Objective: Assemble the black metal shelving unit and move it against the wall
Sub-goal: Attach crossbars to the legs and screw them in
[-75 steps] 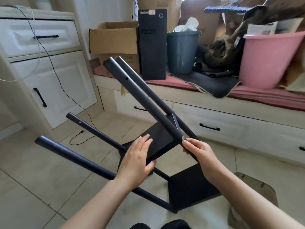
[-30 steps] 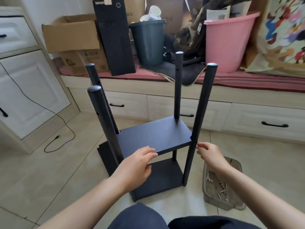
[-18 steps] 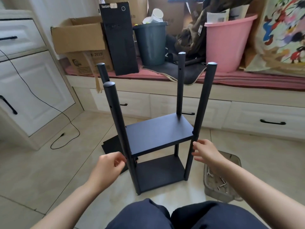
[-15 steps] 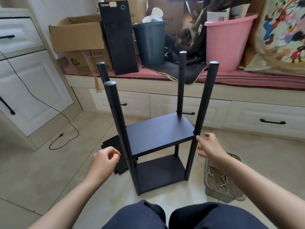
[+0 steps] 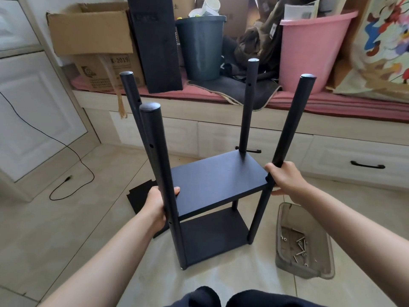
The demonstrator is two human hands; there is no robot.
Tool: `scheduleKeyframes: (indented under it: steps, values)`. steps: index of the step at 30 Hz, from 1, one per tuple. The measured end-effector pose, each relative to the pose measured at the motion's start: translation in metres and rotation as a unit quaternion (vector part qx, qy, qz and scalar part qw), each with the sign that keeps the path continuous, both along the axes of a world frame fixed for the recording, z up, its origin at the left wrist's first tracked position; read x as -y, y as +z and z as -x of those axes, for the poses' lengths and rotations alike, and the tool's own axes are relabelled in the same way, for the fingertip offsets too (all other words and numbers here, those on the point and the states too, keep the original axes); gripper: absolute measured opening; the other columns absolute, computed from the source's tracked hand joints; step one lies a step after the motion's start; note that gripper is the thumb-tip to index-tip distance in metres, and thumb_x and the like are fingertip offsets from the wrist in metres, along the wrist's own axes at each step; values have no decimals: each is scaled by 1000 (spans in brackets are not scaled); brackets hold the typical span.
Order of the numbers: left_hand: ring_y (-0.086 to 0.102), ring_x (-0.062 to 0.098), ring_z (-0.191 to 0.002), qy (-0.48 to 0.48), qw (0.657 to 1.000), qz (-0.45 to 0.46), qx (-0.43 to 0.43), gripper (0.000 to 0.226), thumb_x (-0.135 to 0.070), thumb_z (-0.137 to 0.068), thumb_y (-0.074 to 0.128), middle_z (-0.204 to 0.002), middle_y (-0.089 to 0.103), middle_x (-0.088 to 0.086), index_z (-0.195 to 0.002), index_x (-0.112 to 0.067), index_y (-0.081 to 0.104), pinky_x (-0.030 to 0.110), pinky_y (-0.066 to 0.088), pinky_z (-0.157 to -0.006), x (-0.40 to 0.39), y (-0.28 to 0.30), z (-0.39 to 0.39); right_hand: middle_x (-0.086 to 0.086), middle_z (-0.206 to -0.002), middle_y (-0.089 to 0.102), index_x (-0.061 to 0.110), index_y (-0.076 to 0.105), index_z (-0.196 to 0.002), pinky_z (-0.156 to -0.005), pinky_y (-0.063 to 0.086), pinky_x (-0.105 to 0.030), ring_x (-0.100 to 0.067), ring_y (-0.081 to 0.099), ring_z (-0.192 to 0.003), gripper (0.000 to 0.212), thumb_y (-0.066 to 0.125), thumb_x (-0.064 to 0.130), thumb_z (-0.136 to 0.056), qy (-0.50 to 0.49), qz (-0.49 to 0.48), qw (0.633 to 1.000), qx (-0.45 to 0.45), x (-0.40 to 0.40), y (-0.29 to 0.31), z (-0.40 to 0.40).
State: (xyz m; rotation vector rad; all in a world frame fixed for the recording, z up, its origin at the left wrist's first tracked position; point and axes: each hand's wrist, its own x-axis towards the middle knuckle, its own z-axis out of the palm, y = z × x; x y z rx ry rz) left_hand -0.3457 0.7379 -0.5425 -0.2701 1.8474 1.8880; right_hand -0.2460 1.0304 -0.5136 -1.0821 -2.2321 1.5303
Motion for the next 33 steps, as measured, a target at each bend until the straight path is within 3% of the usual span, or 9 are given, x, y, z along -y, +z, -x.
scheduleKeyframes:
  steps: [6, 9, 13, 18, 23, 26, 28, 31, 33]
  values:
    - [63, 41, -110, -22, 999, 22, -9, 46, -11, -97, 65, -128, 57, 26, -135, -3, 40, 53, 58, -78, -4, 2, -4, -4, -60, 43, 12, 46, -69, -50, 29, -31, -22, 36, -59, 20, 51, 17, -88, 12, -10, 1000, -24, -7, -1, 2]
    - [62, 38, -100, -32, 999, 31, -6, 50, -14, -98, 64, -130, 56, 29, -139, -5, 37, 40, 50, -58, -6, 3, -8, -3, -63, 43, 13, 47, -73, -53, 30, -33, -22, 37, -62, 16, 50, 19, -88, 14, -8, 999, -33, -10, -2, 2]
    - [62, 38, -99, -17, 1000, 16, -9, 47, -13, -99, 64, -126, 58, 26, -138, -4, 38, 38, 49, -59, -11, -1, -7, -6, -75, 48, 2, 55, -86, -68, 35, -38, -22, 44, -72, 24, 53, 26, -92, 26, -33, 998, -42, -11, -10, 4]
    - [60, 26, -76, 17, 1000, -10, -6, 57, -6, -93, 69, -102, 55, 17, -139, 8, 38, 27, 49, -44, -21, -5, -9, -8, -86, 48, -13, 55, -106, -73, 35, -36, -23, 44, -80, 36, 55, 20, -95, 27, -5, 998, -50, -12, -11, 7]
    - [58, 21, -62, 67, 997, -28, 5, 46, -5, -92, 70, -82, 55, 9, -131, 6, 48, 22, 48, -39, -32, -6, -14, -5, -104, 65, 9, 60, -119, -64, 40, -26, -18, 56, -81, 29, 48, 12, -92, 22, -114, 993, 13, 9, -5, -13]
    - [60, 21, -66, 97, 994, -44, 24, 45, -5, -92, 69, -88, 57, 11, -130, 4, 46, 23, 49, -39, -44, -6, -20, 3, -123, 61, 15, 53, -137, -86, 42, -23, -13, 56, -101, 45, 51, 9, -92, 68, -153, 986, -10, 31, 10, -31]
    - [62, 21, -77, 121, 991, -53, 34, 45, -2, -92, 67, -103, 58, 13, -128, 1, 41, 23, 50, -40, -54, -9, -26, 7, -126, 64, 19, 61, -128, -98, 44, -24, -11, 58, -117, 38, 55, 9, -92, 137, -146, 979, -47, 50, 25, -41]
    - [64, 21, -86, 160, 982, -93, 51, 43, -2, -95, 66, -107, 56, 10, -116, -14, 30, 35, 59, -59, -72, -7, -37, 20, -123, 62, 33, 60, -122, -98, 49, -23, 1, 56, -119, 33, 66, 23, -91, 303, -109, 944, -73, 86, 45, -51]
    - [64, 27, -95, 179, 973, -132, 71, 45, -1, -98, 59, -116, 56, 15, -131, -13, 31, 45, 57, -81, -81, -3, -45, 21, -120, 61, 38, 56, -118, -95, 51, -22, 2, 57, -117, 32, 69, 34, -89, 349, -94, 929, -75, 104, 51, -53]
